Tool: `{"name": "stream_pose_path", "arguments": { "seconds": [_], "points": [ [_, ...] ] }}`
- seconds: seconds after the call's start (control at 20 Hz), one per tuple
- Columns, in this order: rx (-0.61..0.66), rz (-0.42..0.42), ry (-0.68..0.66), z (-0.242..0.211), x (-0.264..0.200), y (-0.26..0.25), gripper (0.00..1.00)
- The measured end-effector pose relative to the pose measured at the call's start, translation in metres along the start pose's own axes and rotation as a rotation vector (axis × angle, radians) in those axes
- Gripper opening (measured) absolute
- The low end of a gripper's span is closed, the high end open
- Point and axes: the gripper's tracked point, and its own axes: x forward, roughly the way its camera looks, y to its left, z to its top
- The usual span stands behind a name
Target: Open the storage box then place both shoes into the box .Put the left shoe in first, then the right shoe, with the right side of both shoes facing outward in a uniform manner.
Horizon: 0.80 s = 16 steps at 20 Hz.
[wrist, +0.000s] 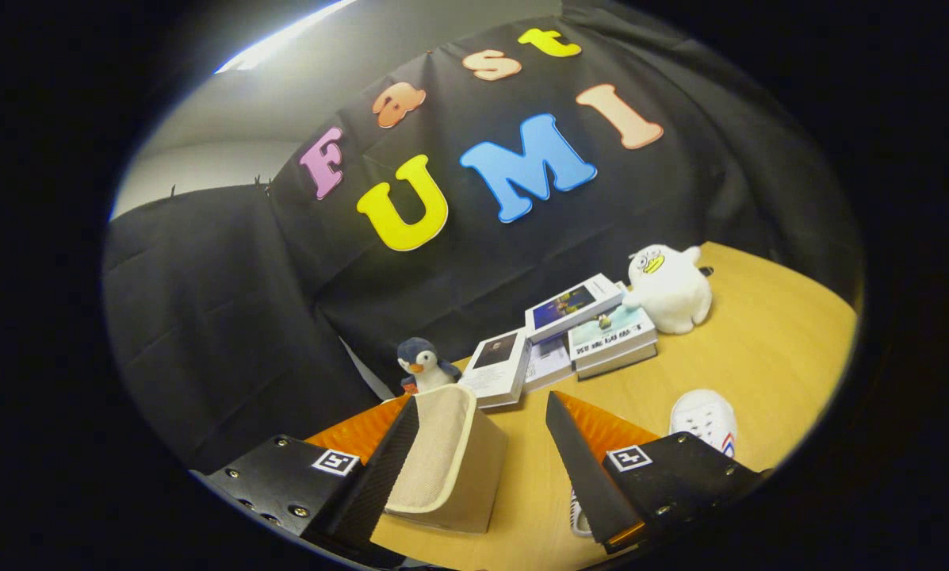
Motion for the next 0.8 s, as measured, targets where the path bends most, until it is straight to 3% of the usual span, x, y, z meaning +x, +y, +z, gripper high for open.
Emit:
{"name": "stream_pose_path", "arguments": {
  "seconds": [0.8],
  "points": [
    [0.531, 0.148, 0.355, -0.112, 0.038, 0.031, 0.97]
  ]
}}
